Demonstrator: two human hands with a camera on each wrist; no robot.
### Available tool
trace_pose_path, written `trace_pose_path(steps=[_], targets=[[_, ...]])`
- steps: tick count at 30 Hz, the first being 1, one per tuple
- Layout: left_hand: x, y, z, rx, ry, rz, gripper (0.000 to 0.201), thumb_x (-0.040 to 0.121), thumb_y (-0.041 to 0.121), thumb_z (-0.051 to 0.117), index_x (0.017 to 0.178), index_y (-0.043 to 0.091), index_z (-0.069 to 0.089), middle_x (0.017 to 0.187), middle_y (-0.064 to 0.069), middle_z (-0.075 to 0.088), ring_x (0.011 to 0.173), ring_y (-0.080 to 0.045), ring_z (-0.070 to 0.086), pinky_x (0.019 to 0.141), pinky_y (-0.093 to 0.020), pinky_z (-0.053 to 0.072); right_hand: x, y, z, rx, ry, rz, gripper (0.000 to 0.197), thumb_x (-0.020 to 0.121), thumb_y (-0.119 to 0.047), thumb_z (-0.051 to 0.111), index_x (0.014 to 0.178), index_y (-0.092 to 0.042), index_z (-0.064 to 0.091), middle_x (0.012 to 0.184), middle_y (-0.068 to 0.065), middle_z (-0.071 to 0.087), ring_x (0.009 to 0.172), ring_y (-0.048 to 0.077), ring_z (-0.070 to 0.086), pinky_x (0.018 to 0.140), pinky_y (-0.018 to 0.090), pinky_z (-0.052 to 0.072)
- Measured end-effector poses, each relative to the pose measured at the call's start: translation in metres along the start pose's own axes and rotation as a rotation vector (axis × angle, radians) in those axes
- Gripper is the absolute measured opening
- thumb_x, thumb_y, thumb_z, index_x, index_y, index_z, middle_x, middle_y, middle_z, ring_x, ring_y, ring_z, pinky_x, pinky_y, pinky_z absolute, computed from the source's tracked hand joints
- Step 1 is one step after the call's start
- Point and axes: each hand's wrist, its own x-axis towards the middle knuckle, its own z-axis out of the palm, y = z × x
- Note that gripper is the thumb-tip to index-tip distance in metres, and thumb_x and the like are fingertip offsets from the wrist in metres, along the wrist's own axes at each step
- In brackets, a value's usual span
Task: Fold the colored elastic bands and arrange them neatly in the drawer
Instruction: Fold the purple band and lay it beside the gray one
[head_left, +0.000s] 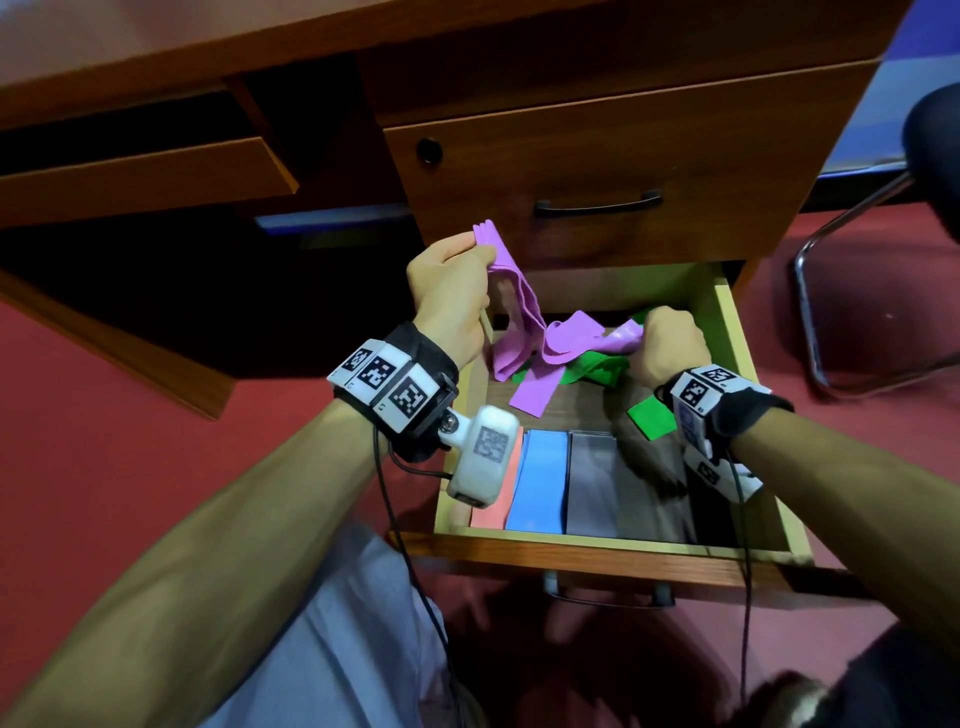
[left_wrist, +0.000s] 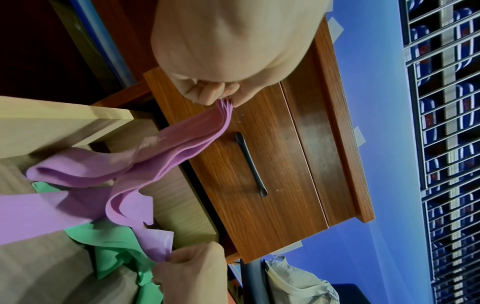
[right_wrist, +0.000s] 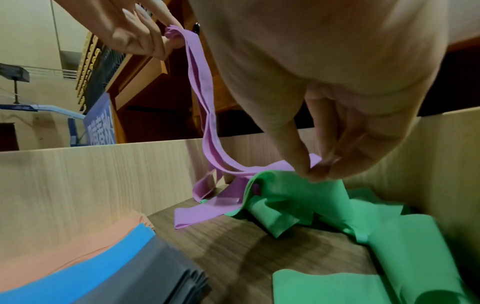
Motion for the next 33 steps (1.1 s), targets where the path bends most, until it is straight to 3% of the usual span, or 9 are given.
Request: trace_pose_path(steps=[2, 4, 8, 13, 17, 23, 29, 31, 33], targets=[[0.001, 0.000, 0.000, 0.006, 0.001, -0.001, 0.028, 0.092, -0.004, 0.062, 0.119, 0.000, 0.071, 0.062, -0.001, 0.056, 0.034, -0.002, 0.039, 0.038, -0.014, 0.028, 0.005, -0.001, -0.001, 0.019, 0.031, 0.017, 0.005, 0.085, 0.000, 0.063, 0.087, 0.000, 0.058, 0.109, 0.028, 0.063, 0.102, 0.046, 0.065, 0.074, 0.042, 0.051], [0.000, 0.001, 0.000, 0.001, 0.009, -0.001, 0.028, 0.092, -0.004, 0.062, 0.118, 0.001, 0.071, 0.064, -0.001, 0.057, 0.036, -0.003, 0.039, 0.039, -0.015, 0.029, 0.008, -0.003, -0.002, 0.024, 0.066, 0.020, 0.011, 0.085, -0.004, 0.065, 0.093, 0.004, 0.065, 0.105, 0.027, 0.065, 0.097, 0.045, 0.066, 0.071, 0.039, 0.049], [-0.001, 0.007, -0.001, -0.055, 0.015, 0.072, 0.026, 0.092, -0.003, 0.064, 0.116, 0.003, 0.071, 0.064, 0.000, 0.058, 0.037, -0.002, 0.041, 0.039, -0.015, 0.030, 0.010, -0.008, -0.006, -0.021, 0.167, -0.031, 0.017, 0.086, -0.009, 0.062, 0.099, -0.005, 0.072, 0.097, 0.023, 0.067, 0.091, 0.043, 0.067, 0.066, 0.035, 0.044], [-0.002, 0.014, 0.000, -0.084, -0.030, 0.182, 0.027, 0.092, -0.006, 0.061, 0.117, -0.002, 0.068, 0.067, -0.001, 0.061, 0.040, 0.002, 0.050, 0.040, -0.014, 0.036, 0.007, -0.003, -0.005, -0.101, 0.055, -0.092, 0.041, 0.089, -0.008, 0.061, 0.126, -0.005, 0.044, 0.112, 0.024, 0.062, 0.103, 0.046, 0.063, 0.071, 0.042, 0.045], [0.000, 0.009, 0.004, -0.072, -0.020, 0.159, 0.028, 0.090, -0.006, 0.062, 0.117, -0.001, 0.069, 0.069, -0.002, 0.061, 0.040, 0.003, 0.050, 0.040, -0.013, 0.036, 0.003, 0.006, 0.003, -0.110, -0.098, -0.059, 0.027, 0.088, -0.021, 0.063, 0.111, -0.008, 0.068, 0.112, 0.019, 0.068, 0.099, 0.038, 0.068, 0.080, 0.038, 0.054], [0.006, 0.003, 0.007, -0.053, -0.015, 0.132, 0.028, 0.088, -0.004, 0.065, 0.115, 0.002, 0.071, 0.079, -0.004, 0.065, 0.053, -0.002, 0.054, 0.046, -0.014, 0.039, 0.003, 0.009, -0.008, 0.024, -0.087, -0.111, 0.022, 0.083, -0.034, 0.071, 0.094, -0.016, 0.079, 0.098, 0.013, 0.073, 0.087, 0.033, 0.071, 0.073, 0.035, 0.056], [0.004, 0.004, 0.010, -0.039, -0.022, 0.142, 0.025, 0.088, -0.004, 0.065, 0.110, 0.003, 0.072, 0.075, -0.004, 0.066, 0.047, -0.001, 0.053, 0.042, -0.014, 0.038, 0.004, 0.002, -0.026, 0.290, 0.024, -0.204, 0.023, 0.083, -0.022, 0.068, 0.102, -0.024, 0.081, 0.126, 0.004, 0.068, 0.113, 0.022, 0.064, 0.091, 0.025, 0.047], [0.005, 0.004, 0.010, -0.039, -0.019, 0.147, 0.025, 0.087, -0.004, 0.066, 0.111, 0.004, 0.072, 0.075, -0.003, 0.065, 0.051, -0.002, 0.053, 0.044, -0.014, 0.038, 0.004, -0.003, -0.035, 0.416, -0.013, -0.190, 0.021, 0.084, -0.020, 0.070, 0.101, -0.022, 0.082, 0.106, -0.002, 0.069, 0.097, 0.013, 0.063, 0.082, 0.023, 0.048], [0.006, 0.004, 0.010, -0.040, -0.016, 0.142, 0.027, 0.086, -0.003, 0.066, 0.112, 0.003, 0.072, 0.073, -0.002, 0.064, 0.050, -0.002, 0.052, 0.044, -0.014, 0.038, 0.005, -0.007, -0.043, 0.571, -0.049, -0.108, 0.014, 0.083, -0.020, 0.072, 0.092, -0.023, 0.083, 0.080, -0.006, 0.069, 0.065, 0.005, 0.059, 0.056, 0.020, 0.049]])
